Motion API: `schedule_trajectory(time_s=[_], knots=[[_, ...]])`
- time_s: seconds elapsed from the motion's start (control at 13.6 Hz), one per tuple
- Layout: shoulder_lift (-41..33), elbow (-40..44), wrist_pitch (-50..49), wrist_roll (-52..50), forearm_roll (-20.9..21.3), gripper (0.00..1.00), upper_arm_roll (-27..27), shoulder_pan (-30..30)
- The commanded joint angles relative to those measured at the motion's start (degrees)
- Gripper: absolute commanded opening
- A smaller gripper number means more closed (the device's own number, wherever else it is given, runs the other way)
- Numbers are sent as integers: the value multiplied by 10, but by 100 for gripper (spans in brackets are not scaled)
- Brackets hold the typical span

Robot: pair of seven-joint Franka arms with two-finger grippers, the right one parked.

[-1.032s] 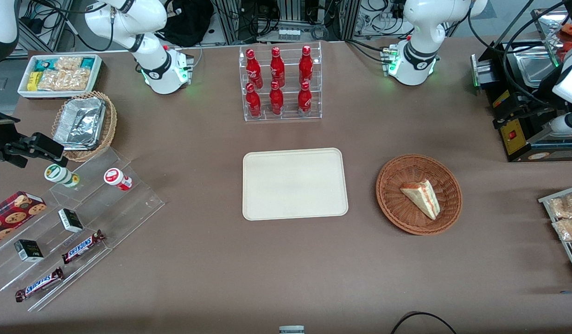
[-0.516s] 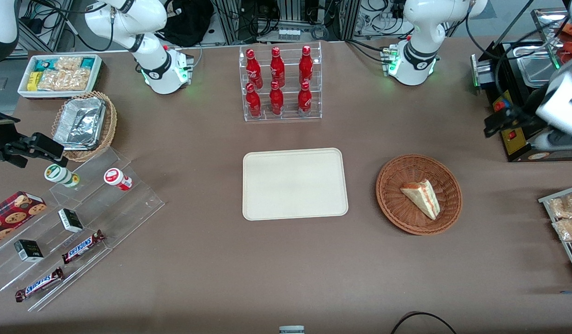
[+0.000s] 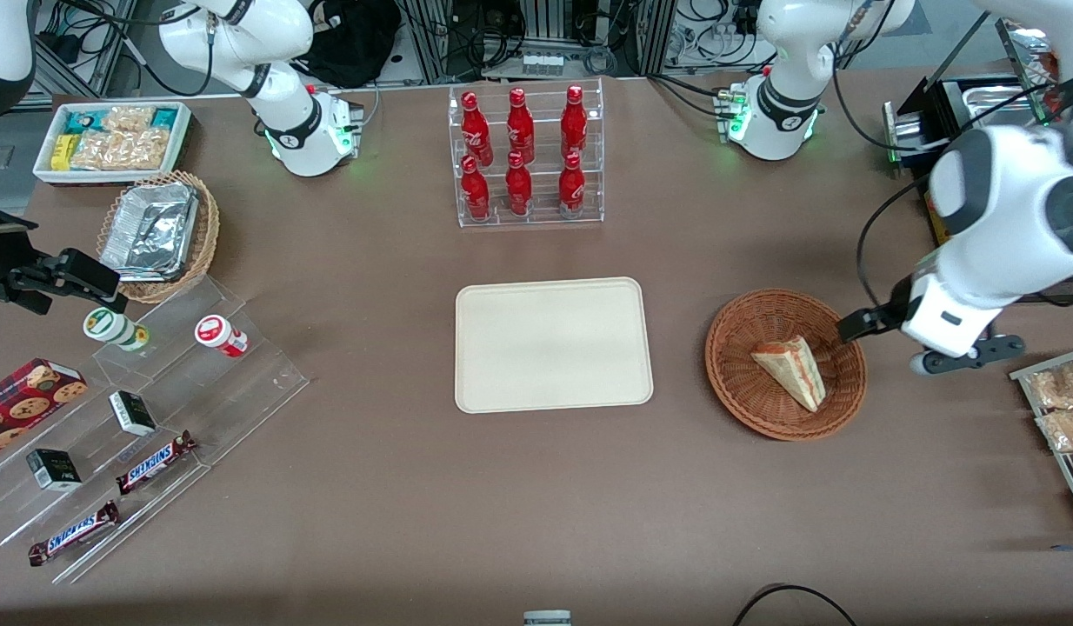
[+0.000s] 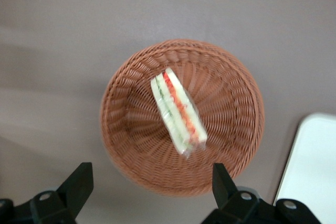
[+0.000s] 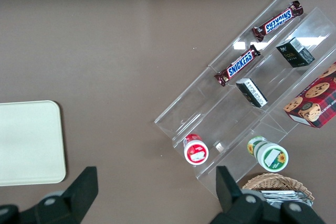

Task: Place sandwich from basket to tray
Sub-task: 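Move the left gripper over the wrapped sandwich in the wicker basket, then lower the left gripper and close it on the sandwich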

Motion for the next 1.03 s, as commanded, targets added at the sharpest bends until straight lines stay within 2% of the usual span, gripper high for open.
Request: schedule_trajectory(time_s=[0.0,0.15,0.22,0.96], knots=[[-25,-109,126,-146,8,100,-13,-5],[0,-148,202,-234,8,100,-33,-7],[9,-150,206,-249,8,100,-35,-10],[97,-142,258,-246,8,100,-28,-7]])
